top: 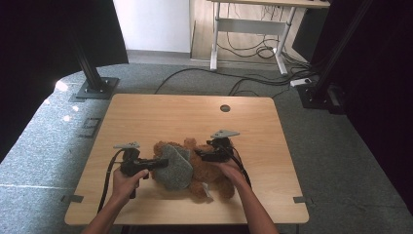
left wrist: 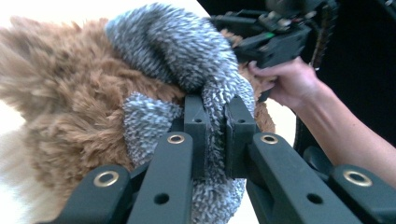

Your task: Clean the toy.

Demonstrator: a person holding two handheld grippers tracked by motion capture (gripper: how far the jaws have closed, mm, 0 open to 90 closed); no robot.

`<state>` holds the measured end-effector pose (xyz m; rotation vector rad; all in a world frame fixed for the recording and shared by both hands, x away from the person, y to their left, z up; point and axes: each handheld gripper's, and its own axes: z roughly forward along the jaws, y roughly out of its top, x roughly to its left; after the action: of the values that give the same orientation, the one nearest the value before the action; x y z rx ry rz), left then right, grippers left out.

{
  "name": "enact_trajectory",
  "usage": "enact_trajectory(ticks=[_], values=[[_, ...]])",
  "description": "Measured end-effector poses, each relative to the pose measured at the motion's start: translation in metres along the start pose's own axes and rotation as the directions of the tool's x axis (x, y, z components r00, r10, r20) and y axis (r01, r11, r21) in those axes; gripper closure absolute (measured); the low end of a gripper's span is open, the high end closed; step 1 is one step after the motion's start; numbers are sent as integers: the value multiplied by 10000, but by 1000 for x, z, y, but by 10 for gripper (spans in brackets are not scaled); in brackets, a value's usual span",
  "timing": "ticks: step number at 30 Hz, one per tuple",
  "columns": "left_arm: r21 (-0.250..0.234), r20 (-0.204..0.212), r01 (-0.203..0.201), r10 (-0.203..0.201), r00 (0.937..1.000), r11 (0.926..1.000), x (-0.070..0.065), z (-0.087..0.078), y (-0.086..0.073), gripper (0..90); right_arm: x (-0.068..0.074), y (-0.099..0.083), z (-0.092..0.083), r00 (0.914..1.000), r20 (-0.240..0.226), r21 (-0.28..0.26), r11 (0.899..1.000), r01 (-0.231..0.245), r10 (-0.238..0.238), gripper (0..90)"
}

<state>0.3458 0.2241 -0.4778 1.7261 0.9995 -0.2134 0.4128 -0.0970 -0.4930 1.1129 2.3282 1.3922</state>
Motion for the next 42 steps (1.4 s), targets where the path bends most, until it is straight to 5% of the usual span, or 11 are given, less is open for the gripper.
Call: enact_trajectory(ticks=[7,9,12,17,21,24,30,36,42], values=[[351,-301,32,-22,9995,9994,7,10,-11,819,2,-3,-33,9988,393,377,9988,-321,306,175],[423,-279,60,-48,9996,9991,6,12,-12,819,-1,-9,-34,9956,578,780,9939,-780,736,175],[462,-312,-3,18,9995,9989,5,14,-12,819,-3,-13,-31,9904,557,1154,9844,-1325,1268,251],[479,-453,-16,38,9990,9989,7,15,-11,819,0,-15,-22,9924,419,1225,9852,-1196,1153,447],[312,-530,26,-9,9986,9995,10,18,-10,819,0,-15,-18,9948,281,969,9903,-999,976,586],[170,-661,19,-8,9978,9999,13,18,-6,819,-4,-13,-17,9936,440,179,9944,-1046,1037,651],[-17,-1019,82,-84,9948,10000,19,17,4,818,-1,-2,-11,9940,1073,-1534,9882,-38,205,719],[-363,-190,265,-272,9995,9990,15,-3,-9,817,17,-22,-24,9882,913,-1868,9726,1385,-1232,717],[-857,353,-98,128,9993,9963,-9,-13,7,817,38,-49,-37,9779,739,-2112,9553,2069,-1955,718]])
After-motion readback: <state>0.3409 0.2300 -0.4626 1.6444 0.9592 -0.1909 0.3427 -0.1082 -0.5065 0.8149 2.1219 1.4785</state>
